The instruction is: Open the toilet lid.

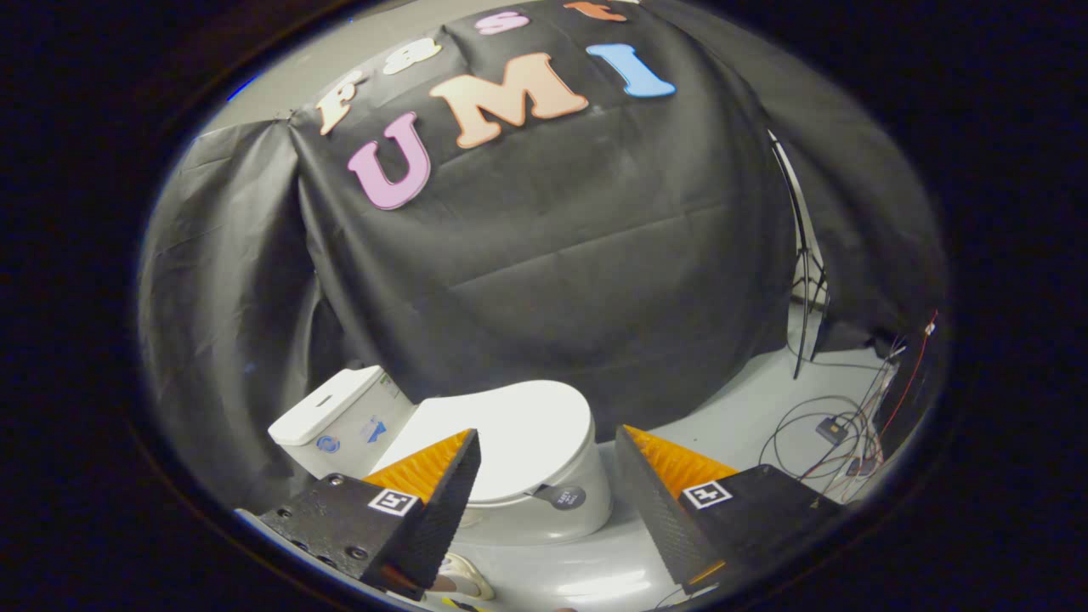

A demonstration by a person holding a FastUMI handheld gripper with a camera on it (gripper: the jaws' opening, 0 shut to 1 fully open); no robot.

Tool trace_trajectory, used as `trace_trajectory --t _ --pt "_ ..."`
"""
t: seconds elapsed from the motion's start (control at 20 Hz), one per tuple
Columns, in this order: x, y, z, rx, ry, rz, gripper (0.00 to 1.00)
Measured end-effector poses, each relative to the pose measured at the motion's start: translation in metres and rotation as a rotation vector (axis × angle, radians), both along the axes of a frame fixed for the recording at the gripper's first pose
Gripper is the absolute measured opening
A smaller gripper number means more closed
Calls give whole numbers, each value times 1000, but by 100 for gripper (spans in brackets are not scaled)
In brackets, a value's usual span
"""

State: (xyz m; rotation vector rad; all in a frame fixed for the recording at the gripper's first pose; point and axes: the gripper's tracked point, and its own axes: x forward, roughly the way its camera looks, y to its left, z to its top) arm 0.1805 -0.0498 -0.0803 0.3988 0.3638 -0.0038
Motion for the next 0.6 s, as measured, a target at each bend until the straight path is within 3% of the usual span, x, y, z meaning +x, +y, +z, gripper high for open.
trace_trajectory --t 0.35,0.6 --pt "33 0 -75 186 195 -45 97" --pt "51 11 -123 429 328 -59 96"
